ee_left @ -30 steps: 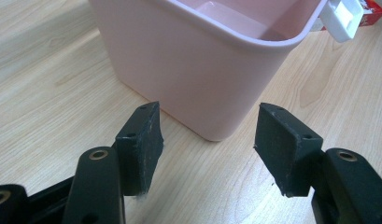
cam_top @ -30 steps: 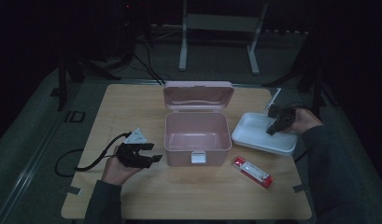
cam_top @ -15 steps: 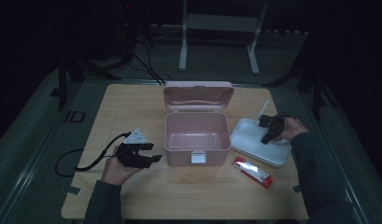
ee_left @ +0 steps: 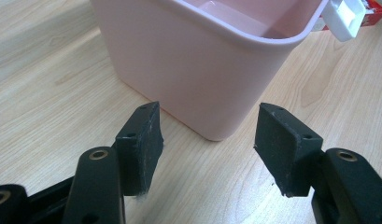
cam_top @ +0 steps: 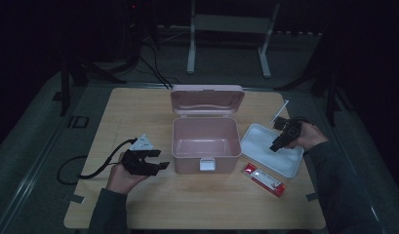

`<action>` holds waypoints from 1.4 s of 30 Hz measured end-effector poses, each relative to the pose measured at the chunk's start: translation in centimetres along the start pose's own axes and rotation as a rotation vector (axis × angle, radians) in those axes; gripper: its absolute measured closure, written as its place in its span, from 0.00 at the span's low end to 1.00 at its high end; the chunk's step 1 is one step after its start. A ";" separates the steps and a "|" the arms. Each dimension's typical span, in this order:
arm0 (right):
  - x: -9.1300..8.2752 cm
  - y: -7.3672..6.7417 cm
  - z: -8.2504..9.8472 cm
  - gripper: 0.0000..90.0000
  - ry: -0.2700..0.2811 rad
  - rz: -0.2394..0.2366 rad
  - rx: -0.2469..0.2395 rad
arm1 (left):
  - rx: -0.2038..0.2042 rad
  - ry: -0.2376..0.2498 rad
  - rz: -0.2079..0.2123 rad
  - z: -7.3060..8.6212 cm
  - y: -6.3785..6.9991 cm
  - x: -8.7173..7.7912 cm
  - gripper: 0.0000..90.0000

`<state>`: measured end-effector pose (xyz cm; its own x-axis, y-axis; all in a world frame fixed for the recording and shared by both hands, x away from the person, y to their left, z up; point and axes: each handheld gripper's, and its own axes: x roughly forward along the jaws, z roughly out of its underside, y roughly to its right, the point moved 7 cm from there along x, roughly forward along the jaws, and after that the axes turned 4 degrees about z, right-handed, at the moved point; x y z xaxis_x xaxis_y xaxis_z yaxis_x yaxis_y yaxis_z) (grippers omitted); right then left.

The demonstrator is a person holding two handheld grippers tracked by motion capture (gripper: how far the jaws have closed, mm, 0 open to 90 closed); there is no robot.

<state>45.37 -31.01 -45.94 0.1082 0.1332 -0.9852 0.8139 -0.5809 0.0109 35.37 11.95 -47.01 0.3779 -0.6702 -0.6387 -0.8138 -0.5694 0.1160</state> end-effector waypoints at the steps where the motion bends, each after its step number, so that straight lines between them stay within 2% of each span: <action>1: -0.1 -0.2 0.0 0.66 -0.004 0.006 0.004 | 0.001 -0.001 -0.001 0.0 0.0 0.0 0.45; 5: -0.2 -1.2 0.2 0.61 -0.010 0.041 -0.005 | -0.004 0.007 -0.004 0.0 -0.1 -0.2 0.45; 9: -0.4 -2.1 0.3 0.60 -0.003 0.050 -0.019 | -0.005 0.010 -0.004 0.0 -0.1 -0.2 0.45; 10: -0.5 -2.9 0.4 0.59 -0.007 0.048 -0.033 | -0.005 0.009 -0.003 0.0 -0.1 -0.1 0.45; 13: -0.5 -3.9 0.6 0.59 -0.019 0.052 -0.047 | -0.004 0.008 -0.002 0.0 0.0 -0.1 0.45; 25: -0.6 -6.0 0.9 0.61 -0.013 0.079 -0.070 | -0.004 0.011 -0.004 0.0 0.0 -0.2 0.45; 35: 0.2 -7.3 1.2 0.61 0.005 0.064 -0.066 | -0.003 0.014 -0.004 0.0 -0.1 -0.3 0.45; 42: 1.2 -8.2 1.9 0.59 -0.015 0.048 -0.078 | -0.004 0.016 -0.005 0.0 -0.1 -0.3 0.45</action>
<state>37.73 -27.60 -47.49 0.1401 0.0944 -0.9856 0.8502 -0.5216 0.0709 35.29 12.21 -46.80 0.3896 -0.6748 -0.6268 -0.8098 -0.5752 0.1159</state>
